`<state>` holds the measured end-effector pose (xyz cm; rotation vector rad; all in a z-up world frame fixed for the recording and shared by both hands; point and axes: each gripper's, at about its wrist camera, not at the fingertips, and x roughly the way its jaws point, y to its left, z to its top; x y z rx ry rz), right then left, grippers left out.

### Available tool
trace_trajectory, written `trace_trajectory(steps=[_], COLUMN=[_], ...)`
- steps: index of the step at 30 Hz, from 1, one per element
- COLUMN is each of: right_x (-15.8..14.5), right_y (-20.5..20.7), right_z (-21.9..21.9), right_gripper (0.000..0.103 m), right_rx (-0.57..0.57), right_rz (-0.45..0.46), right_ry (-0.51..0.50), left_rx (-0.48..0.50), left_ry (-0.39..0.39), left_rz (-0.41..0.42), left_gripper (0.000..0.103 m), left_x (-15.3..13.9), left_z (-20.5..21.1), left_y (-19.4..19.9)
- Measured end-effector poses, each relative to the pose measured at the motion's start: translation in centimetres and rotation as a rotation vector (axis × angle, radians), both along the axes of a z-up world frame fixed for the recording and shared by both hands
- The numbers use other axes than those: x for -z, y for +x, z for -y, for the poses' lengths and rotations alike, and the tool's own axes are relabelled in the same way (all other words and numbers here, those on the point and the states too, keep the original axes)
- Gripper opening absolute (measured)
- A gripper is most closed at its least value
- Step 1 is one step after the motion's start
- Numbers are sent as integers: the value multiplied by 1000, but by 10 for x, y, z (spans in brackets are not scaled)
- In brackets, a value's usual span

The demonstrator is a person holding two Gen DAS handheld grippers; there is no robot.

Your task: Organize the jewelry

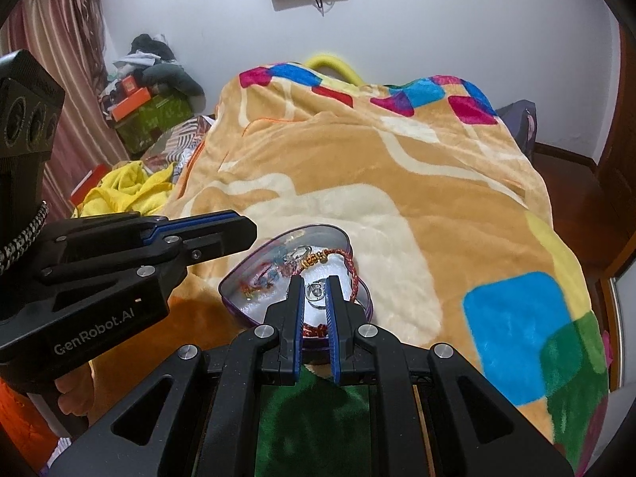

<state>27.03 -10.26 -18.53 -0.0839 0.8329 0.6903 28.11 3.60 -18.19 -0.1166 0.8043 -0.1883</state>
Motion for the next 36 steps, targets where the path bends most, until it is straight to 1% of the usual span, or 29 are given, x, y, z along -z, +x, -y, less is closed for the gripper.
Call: trace_trajectory(steps=[2,4,6,8,11,15,19,20,21,25,27,30,31,33,34,36], right_x=[0,0,-2,-5,-14,-32,-63,-72,-83,-125,-143,-167,-174,-185,-189,-197], right_y=[0,2,1,0,-3,-12,-30,-36,-43,-78,-97,-126,-136,-154,-160,-176], right_z=[-1,-2,-2,0,3,11,24,28,33,48,55,64,67,71,71,71], right_gripper=[10,13,16,18,18,18,18,18,18,18,18,18,18,18,18,18], right_rx=[-6,-10,-7,-4,7,32,64,70,77,110,121,142,150,164,170,179], right_rz=[-11,-18,-17,-11,9,49,121,143,169,291,347,439,470,524,543,587], right_ry=[-7,-10,-11,-9,-3,18,59,76,94,157,189,235,251,272,278,285], left_rx=[-2,-2,-7,-12,-23,-48,-73,-81,-90,-113,-130,-149,-153,-171,-180,-198], left_ry=[0,1,5,6,16,29,54,60,65,81,89,86,87,101,109,123], left_rz=[2,3,10,23,47,105,199,227,260,374,442,527,546,590,606,638], left_gripper=[6,6,8,9,11,19,23,27,30,33,41,47,49,57,59,67], left_x=[0,-2,-5,-11,-23,-49,-83,-92,-103,-137,-155,-174,-179,-188,-190,-195], left_z=[0,-1,-2,-4,-6,-8,-6,-5,-3,4,8,11,13,16,17,19], left_y=[0,-2,-5,-10,-20,-41,-68,-76,-86,-122,-145,-176,-184,-203,-210,-225])
